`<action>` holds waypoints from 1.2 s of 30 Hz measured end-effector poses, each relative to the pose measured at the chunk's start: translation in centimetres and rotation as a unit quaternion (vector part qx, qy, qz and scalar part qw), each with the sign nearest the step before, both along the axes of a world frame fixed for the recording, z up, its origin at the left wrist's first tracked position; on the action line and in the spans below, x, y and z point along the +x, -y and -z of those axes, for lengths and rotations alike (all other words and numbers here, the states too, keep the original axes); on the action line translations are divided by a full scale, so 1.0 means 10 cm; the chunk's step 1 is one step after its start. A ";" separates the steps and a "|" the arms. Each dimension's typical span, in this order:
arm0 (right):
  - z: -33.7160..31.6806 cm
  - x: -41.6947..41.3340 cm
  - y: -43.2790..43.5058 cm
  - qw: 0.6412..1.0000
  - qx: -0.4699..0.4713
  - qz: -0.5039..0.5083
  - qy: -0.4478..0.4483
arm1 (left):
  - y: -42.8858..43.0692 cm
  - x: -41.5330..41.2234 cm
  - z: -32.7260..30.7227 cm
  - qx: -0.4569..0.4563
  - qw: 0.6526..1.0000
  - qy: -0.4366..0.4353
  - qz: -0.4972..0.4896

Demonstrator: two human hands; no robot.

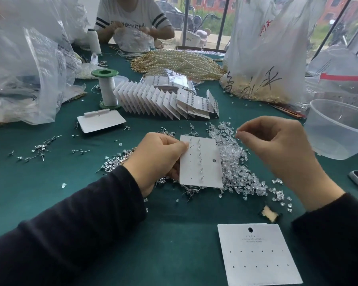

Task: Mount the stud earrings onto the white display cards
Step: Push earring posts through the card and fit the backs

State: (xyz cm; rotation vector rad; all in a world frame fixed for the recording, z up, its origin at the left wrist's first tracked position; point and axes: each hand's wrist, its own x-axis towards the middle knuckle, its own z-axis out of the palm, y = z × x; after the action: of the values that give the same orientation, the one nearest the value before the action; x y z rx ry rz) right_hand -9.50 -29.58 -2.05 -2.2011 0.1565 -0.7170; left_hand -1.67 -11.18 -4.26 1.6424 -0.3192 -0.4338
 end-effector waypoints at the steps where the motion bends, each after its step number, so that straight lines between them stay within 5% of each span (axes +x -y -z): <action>1: -0.01 -0.02 -0.12 0.999 -0.012 -0.022 0.039 | 0.00 0.00 0.01 0.004 1.000 0.009 0.002; 5: 0.08 -0.03 -0.47 0.991 -0.041 -0.070 0.109 | 0.01 -0.03 0.03 0.020 0.998 0.055 0.007; 29: 0.23 0.00 -0.54 0.990 0.125 -0.067 0.015 | 0.02 -0.12 -0.01 0.008 0.996 0.085 0.007; 36: 0.27 0.00 -0.60 0.994 0.070 -0.055 0.061 | 0.02 -0.15 0.01 0.055 0.984 0.169 -0.002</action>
State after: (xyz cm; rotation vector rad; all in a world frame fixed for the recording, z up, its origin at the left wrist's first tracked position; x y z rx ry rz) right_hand -9.51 -23.60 -4.76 -2.0110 0.0217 -0.7527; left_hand -3.15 -11.35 -4.35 1.8260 -0.5529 -0.1687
